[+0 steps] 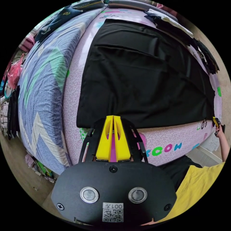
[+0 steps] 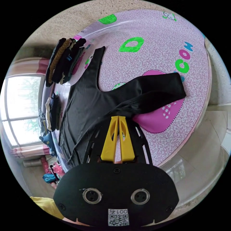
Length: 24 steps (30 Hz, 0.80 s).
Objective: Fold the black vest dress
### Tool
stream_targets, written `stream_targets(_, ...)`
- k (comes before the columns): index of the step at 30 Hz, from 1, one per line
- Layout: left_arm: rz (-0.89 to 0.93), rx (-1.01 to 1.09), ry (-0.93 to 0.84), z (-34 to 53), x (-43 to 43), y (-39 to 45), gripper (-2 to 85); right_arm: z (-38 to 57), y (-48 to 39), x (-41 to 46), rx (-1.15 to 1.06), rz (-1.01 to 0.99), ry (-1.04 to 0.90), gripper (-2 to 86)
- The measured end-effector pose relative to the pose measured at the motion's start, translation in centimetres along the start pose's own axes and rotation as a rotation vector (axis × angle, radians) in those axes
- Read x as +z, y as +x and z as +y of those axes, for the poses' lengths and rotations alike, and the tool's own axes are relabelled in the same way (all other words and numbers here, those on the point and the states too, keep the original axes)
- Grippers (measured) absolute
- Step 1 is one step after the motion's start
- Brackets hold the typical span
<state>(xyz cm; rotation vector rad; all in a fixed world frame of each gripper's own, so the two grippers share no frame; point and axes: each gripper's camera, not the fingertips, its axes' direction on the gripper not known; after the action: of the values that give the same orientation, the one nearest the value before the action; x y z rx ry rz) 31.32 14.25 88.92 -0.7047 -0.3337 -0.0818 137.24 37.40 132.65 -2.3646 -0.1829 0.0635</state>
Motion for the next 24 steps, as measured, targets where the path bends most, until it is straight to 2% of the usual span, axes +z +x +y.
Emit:
stream_targets(7,-0.027,-0.016,-0.072,-2.0,0.2,-2.6,-1.3,0.1,1.1,-1.2,0.046,0.019,-0.008,0.3)
stream_targets(11,-0.052,0.018,-0.096,-2.8,0.2,-2.0,-1.3,0.9,3.6,-2.8,0.203,0.058,0.099,0.3)
stream_targets(18,-0.062,0.020,-0.114,-3.7,0.2,-1.6,-1.3,0.5,7.2,-3.5,0.423,-0.093,0.317,0.4)
stream_targets(21,-0.073,0.042,-0.131,-4.1,0.2,-1.3,-1.3,-0.9,7.0,-4.8,0.371,-0.131,0.451,0.4)
stream_targets(24,-0.077,0.048,-0.139,-4.3,0.1,-1.2,-1.3,-2.3,6.6,-6.1,0.305,-0.140,0.479,0.4)
